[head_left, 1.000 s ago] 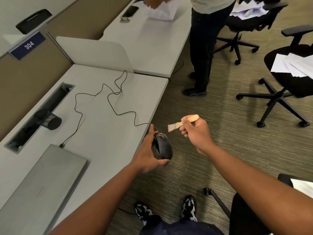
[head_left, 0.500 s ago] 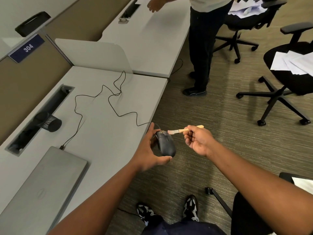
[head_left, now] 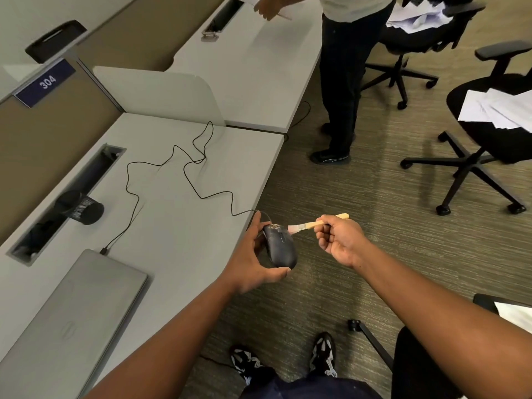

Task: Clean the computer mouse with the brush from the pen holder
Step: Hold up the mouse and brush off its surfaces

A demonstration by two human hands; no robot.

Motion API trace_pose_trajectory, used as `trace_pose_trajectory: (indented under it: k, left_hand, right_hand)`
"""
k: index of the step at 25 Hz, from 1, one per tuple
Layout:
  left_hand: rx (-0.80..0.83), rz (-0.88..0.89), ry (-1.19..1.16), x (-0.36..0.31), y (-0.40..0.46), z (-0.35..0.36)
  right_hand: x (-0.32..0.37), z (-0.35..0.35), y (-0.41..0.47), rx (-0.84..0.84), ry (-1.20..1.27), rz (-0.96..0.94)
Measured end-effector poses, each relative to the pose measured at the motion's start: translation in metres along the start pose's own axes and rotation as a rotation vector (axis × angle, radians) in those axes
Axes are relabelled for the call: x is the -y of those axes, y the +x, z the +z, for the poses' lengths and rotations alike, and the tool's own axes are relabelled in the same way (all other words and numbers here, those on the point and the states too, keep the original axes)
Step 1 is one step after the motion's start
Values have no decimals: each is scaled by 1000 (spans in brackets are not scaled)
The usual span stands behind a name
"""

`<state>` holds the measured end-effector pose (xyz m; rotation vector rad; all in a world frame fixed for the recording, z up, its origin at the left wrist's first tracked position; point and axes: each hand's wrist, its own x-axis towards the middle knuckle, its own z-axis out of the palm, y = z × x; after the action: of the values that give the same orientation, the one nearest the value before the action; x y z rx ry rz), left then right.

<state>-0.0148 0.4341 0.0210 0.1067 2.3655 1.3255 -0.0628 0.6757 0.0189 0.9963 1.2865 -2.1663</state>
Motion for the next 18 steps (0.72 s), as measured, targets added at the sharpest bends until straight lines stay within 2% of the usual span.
trace_pose_trajectory:
  k: [5, 11, 18]
  left_hand:
    - [9, -3, 4, -1, -1, 0]
    - [17, -1, 14, -4, -3, 0]
    - [47, -7, -2, -7, -1, 1]
  right_hand:
    - [0, 0, -1, 84, -2, -26]
    - [-2, -4, 2, 20, -14, -73]
    - [4, 1, -6, 146, 98, -144]
